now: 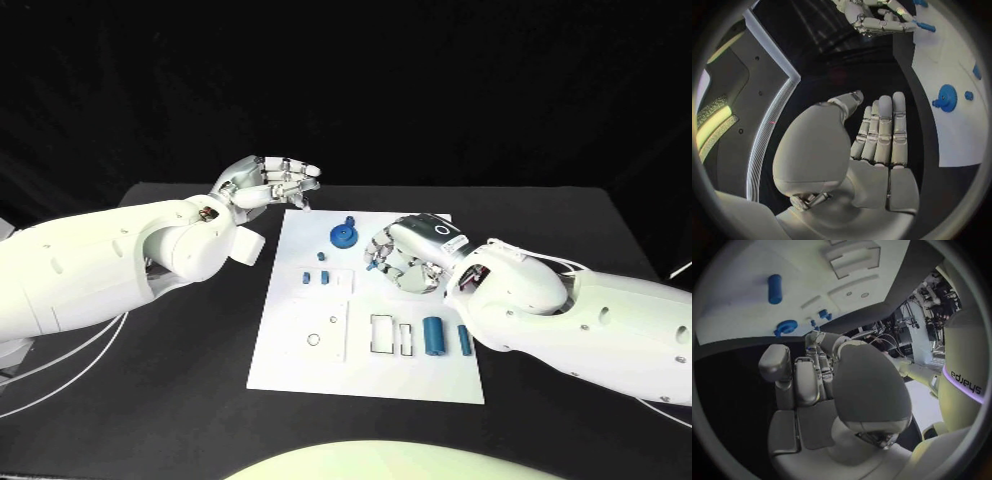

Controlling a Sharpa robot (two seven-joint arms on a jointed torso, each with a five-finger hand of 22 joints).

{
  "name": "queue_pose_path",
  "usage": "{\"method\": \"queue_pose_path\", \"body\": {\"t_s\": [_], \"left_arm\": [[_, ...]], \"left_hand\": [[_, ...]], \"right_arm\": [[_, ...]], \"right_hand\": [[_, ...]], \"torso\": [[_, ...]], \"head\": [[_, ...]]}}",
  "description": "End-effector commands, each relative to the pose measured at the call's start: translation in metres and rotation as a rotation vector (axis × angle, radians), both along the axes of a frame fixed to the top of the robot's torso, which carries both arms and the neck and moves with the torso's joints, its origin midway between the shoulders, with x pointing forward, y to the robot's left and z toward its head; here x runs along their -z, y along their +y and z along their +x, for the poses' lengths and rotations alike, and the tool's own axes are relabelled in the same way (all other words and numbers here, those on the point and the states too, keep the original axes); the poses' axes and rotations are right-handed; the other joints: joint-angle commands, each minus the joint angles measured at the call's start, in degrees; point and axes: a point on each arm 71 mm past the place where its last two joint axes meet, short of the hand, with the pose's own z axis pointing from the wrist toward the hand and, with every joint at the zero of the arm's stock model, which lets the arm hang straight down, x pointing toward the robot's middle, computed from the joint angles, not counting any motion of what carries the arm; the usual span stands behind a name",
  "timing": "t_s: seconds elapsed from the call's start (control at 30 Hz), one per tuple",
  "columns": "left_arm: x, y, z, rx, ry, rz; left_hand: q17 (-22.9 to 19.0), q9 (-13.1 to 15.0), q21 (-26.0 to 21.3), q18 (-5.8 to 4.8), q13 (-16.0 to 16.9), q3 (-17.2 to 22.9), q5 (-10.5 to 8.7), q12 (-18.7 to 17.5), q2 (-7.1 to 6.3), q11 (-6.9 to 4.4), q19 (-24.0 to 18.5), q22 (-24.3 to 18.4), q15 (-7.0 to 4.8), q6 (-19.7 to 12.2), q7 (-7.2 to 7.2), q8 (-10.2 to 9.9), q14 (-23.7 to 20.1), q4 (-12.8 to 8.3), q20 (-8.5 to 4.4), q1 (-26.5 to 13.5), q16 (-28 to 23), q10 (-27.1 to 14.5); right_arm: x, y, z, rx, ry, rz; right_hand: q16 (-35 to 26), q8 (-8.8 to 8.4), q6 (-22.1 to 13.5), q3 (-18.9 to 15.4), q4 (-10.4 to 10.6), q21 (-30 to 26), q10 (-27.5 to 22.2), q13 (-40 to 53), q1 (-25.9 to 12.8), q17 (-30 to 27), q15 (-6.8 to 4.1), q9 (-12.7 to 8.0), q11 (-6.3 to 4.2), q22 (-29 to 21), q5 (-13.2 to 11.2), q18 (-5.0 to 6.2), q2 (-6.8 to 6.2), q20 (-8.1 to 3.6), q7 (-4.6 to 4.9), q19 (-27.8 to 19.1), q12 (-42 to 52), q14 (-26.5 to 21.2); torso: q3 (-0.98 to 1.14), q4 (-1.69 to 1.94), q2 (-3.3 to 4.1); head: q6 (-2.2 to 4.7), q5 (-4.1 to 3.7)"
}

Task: Assemble the parts on the task board

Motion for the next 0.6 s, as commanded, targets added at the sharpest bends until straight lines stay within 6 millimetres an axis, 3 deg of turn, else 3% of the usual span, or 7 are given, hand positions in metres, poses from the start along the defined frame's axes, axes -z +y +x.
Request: {"method": "queue_pose_path", "body": {"t_s": [0.03,0.27,0.6], "left_arm": [[-0.001,-0.002,0.000,0.005,-0.004,-0.016],[-0.001,-0.005,0.001,0.011,-0.004,-0.019],[-0.001,-0.008,0.001,0.020,0.000,-0.021]], "left_hand": [[-0.06,-0.06,-0.29,0.21,-0.05,-0.32,0.06,-0.34,0.12,-0.12,0.36,-0.07,0.37,-0.37,0.59,-0.30,-0.12,0.00,0.18,0.38,-0.34,-0.31],[-0.06,-0.07,-0.35,0.21,-0.07,-0.37,0.08,-0.33,0.15,-0.08,0.38,-0.10,0.41,-0.49,0.63,-0.28,-0.14,-0.01,0.21,0.43,-0.38,-0.43],[-0.06,-0.07,-0.38,0.20,-0.08,-0.41,0.08,-0.32,0.16,-0.05,0.39,-0.12,0.43,-0.53,0.65,-0.27,-0.14,0.01,0.23,0.41,-0.39,-0.48]], "right_arm": [[0.007,0.011,-0.006,-0.024,0.039,-0.050],[0.022,0.033,-0.017,-0.075,0.078,-0.093],[0.036,0.047,-0.024,-0.105,0.093,-0.128]], "right_hand": [[0.35,0.15,0.28,0.42,0.03,0.09,0.44,0.07,-0.44,0.06,-0.26,0.05,0.01,-0.02,-0.21,-0.63,-0.04,0.02,0.14,0.22,0.17,2.70],[0.43,0.15,0.27,0.45,0.00,0.13,0.44,0.06,-0.47,0.11,-0.25,0.07,0.02,0.03,-0.19,-0.63,-0.03,0.02,0.15,0.22,0.16,2.71],[0.50,0.15,0.24,0.50,-0.04,0.20,0.42,0.05,-0.53,0.13,-0.23,0.10,0.05,0.10,-0.19,-0.64,-0.01,0.03,0.18,0.23,0.13,2.72]], "torso": [[-0.02,0.14,0.07],[0.00,0.12,0.09],[0.04,-0.03,0.08]], "head": [[-0.45,1.15],[-1.17,2.64],[-1.98,4.03]]}}
